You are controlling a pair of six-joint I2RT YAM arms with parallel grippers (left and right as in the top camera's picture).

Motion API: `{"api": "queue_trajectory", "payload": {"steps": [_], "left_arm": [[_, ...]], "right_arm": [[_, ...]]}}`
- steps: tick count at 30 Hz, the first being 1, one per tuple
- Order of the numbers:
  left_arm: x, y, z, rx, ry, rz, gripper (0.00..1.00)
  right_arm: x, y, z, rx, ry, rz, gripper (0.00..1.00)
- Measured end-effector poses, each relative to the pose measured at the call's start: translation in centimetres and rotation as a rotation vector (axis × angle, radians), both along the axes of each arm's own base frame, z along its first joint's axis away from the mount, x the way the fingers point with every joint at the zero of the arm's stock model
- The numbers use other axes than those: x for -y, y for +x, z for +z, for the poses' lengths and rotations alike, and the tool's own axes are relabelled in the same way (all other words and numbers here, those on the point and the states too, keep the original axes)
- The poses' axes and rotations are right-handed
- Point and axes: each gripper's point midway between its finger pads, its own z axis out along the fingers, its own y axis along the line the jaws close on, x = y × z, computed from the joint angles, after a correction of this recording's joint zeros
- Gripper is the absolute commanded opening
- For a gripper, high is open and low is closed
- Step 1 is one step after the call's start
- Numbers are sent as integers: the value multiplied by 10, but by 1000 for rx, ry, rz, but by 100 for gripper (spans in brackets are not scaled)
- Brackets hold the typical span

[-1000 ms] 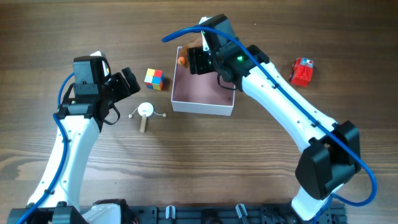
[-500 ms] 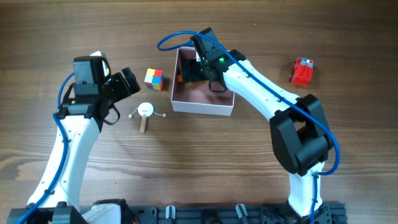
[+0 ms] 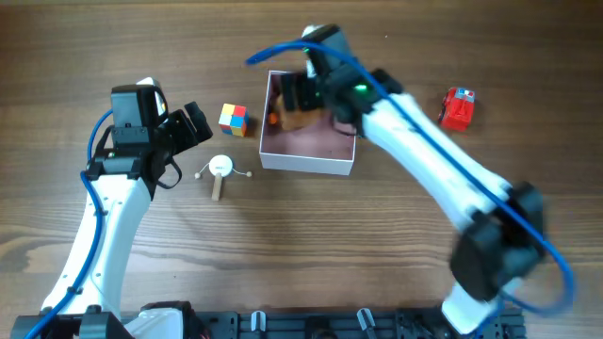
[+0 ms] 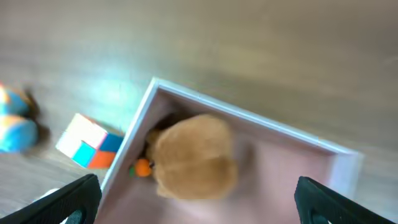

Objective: Pack container
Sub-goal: 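Move the right gripper to the red fire truck and grasp it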

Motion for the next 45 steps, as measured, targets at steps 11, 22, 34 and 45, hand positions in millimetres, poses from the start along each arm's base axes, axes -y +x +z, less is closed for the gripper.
{"api": "queue_trajectory", "payload": {"steps": [11,22,34,45], "left_arm": [[0,0,0,0,0,0,100],[0,0,0,0,0,0,100],[0,0,0,0,0,0,100],[0,0,0,0,0,1,100]], "right_arm": [[270,-16,38,-101,-195,-519,99],[313,-7,-91,-455,-40,-469,80],[312,-9,-138,-570,-6,-568,65],[309,-11,-149,-575,2,-576,35]]}}
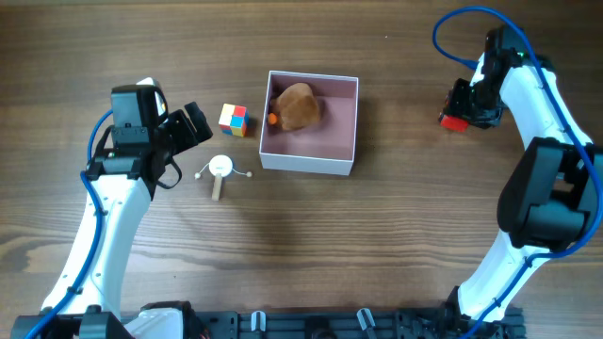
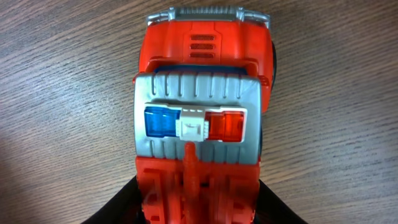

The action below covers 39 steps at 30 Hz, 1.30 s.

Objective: Pack container
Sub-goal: 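Move the right gripper to the red fire truck and grasp it, then lower the red fire truck into the box beside the turtle, release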

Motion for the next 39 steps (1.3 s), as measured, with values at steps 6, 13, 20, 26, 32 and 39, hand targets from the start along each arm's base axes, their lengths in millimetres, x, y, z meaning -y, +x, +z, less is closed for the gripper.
{"api": "queue_trajectory", "payload": {"steps": [6,13,20,26,32,39], "left_arm": [[0,0,0,0,0,0,100],[0,0,0,0,0,0,100],[0,0,0,0,0,0,100],[0,0,0,0,0,0,100],[0,0,0,0,0,0,100],[0,0,0,0,0,0,100]], "right_arm": [[-6,-13,7,-31,1,10,34],[-125,-24,158,332,11,258,34],[-244,-62,193,421,142,398,34],[-272,-51,134,312,88,306,35],[-277,-23,64,240,28,256,35],[-259,-12,31,185,-16,208,58]]}}
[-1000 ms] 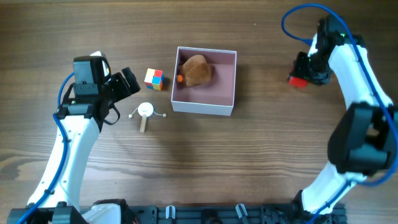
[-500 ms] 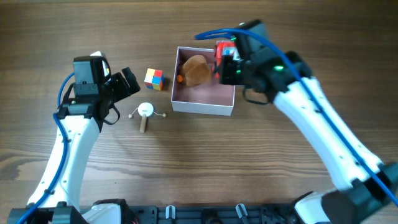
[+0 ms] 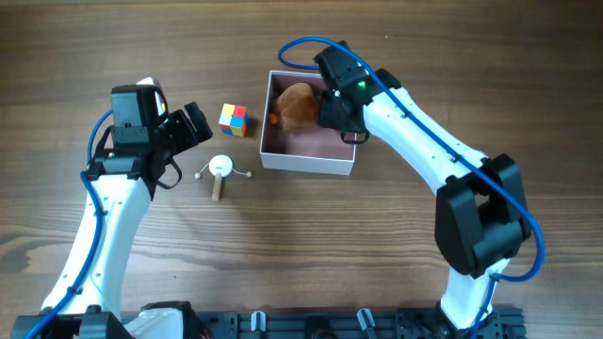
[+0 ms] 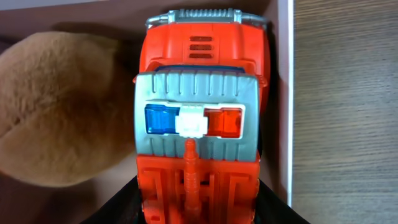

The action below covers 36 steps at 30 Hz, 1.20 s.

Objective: Pack container
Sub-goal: 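Lower the red fire truck into the box beside the turtle, release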

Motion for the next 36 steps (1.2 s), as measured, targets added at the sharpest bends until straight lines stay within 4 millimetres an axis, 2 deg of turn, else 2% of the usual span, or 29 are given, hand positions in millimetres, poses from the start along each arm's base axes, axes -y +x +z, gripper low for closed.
{"api": "queue_trajectory", "payload": {"steps": [1,3,10,12,14,15,17,18,19,21,23,27,29,36], "left_arm": [[0,0,0,0,0,0,100],[0,0,0,0,0,0,100],[0,0,0,0,0,0,100],[0,0,0,0,0,0,100],[0,0,0,0,0,0,100],[0,0,0,0,0,0,100],[0,0,0,0,0,0,100],[0,0,0,0,0,0,100],[0,0,0,0,0,0,100],[0,0,0,0,0,0,100],[0,0,0,0,0,0,100],[0,0,0,0,0,0,100],[0,0,0,0,0,0,100],[0,0,0,0,0,0,100]], "right_arm": [[1,1,-1,1,-1,-2,63],[1,5,1,19,0,3,65],[0,7,4,39,-35,104,70],[1,5,16,53,-41,132,75],[4,-1,40,82,-39,155,73],[5,-3,54,104,-30,163,63],[5,-14,79,126,-2,191,10],[6,-20,87,127,7,198,4],[7,-25,91,118,13,200,4],[9,-32,85,84,13,192,4],[11,-36,70,54,9,184,4],[19,-49,24,-23,-12,133,4],[20,-51,11,-33,-14,121,4],[25,-58,-2,-58,-25,114,4]]}}
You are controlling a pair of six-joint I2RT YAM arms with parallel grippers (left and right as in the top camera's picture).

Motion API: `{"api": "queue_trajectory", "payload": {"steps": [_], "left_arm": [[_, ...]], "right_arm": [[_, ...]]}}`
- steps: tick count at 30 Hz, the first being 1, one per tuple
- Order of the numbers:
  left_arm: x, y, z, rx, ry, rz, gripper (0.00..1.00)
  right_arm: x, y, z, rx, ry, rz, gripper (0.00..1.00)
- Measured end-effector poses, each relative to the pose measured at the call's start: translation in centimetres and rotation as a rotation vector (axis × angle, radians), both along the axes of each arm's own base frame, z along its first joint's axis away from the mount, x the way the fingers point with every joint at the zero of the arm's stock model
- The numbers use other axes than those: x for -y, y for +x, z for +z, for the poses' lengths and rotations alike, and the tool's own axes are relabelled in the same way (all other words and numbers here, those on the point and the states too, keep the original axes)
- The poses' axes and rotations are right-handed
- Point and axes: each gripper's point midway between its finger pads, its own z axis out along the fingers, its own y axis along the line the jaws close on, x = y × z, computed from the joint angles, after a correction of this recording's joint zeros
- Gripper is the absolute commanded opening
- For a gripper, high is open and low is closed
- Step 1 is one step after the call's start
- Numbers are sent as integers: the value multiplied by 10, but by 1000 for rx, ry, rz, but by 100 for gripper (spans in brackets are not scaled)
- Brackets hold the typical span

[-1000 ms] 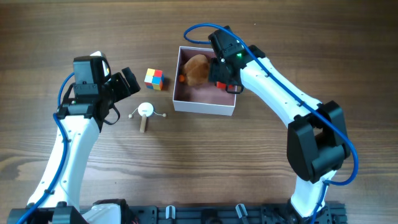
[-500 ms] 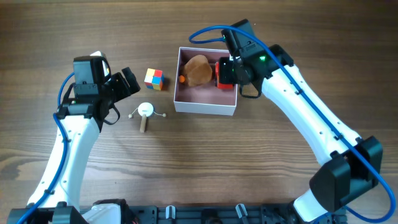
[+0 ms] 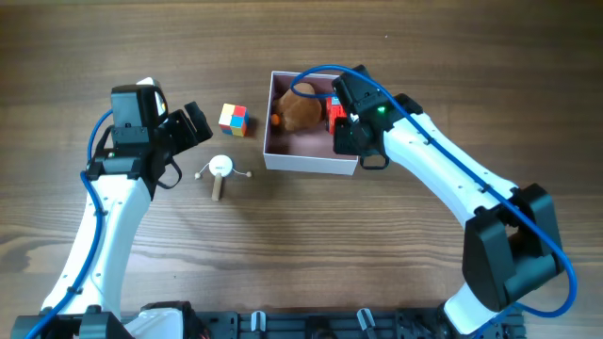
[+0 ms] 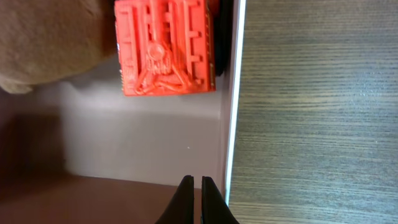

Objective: Pack container
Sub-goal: 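Lower the red fire truck into the box beside the turtle, release, then withdraw the right gripper to the right side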

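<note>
The pink-lined white box (image 3: pixel 311 168) holds a brown plush toy (image 3: pixel 300 108) and the red toy truck (image 3: pixel 334 111). In the right wrist view the truck (image 4: pixel 166 46) lies on the box floor against the right wall (image 4: pixel 233 93), its ribbed underside showing, beside the plush (image 4: pixel 50 37). My right gripper (image 4: pixel 193 179) is shut and empty, a short way back from the truck; it hangs over the box's near right corner (image 3: pixel 343 129). A colour cube (image 3: pixel 234 120) and a small white-and-wood toy (image 3: pixel 220 169) lie left of the box. My left gripper (image 3: pixel 193 122) is near the cube, holding nothing.
Wooden table all round. A blue cable loops from the right arm over the box's far side. The right arm stretches from the lower right to the box.
The truck was in my right gripper over the box beside the plush. Now it lies in the box, let go, and the gripper has drawn back and is shut. The left arm is unmoved.
First my right gripper was open over the box with only the plush inside, the truck on the table at the far right. Then it was on the truck there. Later it held the truck over the box. Now the truck rests in the box.
</note>
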Motion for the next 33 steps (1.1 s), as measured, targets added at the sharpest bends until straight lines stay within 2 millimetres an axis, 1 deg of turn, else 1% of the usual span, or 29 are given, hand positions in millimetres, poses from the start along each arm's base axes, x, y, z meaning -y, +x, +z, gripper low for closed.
{"api": "queue_trajectory", "payload": {"steps": [4,6,9,12,14,16,17,18,19,20,21,22,23,25,26,27,29,30,32,33], "left_arm": [[0,0,0,0,0,0,100],[0,0,0,0,0,0,100],[0,0,0,0,0,0,100],[0,0,0,0,0,0,100],[0,0,0,0,0,0,100],[0,0,0,0,0,0,100],[0,0,0,0,0,0,100],[0,0,0,0,0,0,100],[0,0,0,0,0,0,100],[0,0,0,0,0,0,100],[0,0,0,0,0,0,100],[0,0,0,0,0,0,100],[0,0,0,0,0,0,100],[0,0,0,0,0,0,100],[1,0,0,2,-5,-1,100],[3,0,0,0,-18,-10,100],[12,-6,-3,-27,-59,-38,100],[19,-14,-7,-66,-98,-59,100],[33,-24,-10,-109,-168,-97,100],[35,-24,-10,-110,-181,-104,99]], "right_arm": [[13,-9,-14,-21,-52,-28,4],[18,-10,-17,-24,-69,-42,4],[25,-4,-17,-9,-76,-57,4],[26,1,-15,15,-89,-7,4],[24,2,-9,31,-87,33,5],[21,4,15,89,-59,74,14],[19,5,36,140,-36,89,21],[17,7,61,201,-9,95,26],[16,8,93,278,25,100,34],[17,7,134,383,67,102,46],[21,0,174,481,104,99,63],[26,-6,196,533,121,95,69],[36,-15,217,581,135,79,86],[66,-35,246,650,134,21,99],[85,-45,254,663,117,-19,100],[102,-52,256,660,101,-67,100],[124,-65,246,604,77,-137,100],[136,-73,237,556,60,-176,100],[149,-80,226,499,47,-229,100],[152,-83,222,475,45,-241,100]]}}
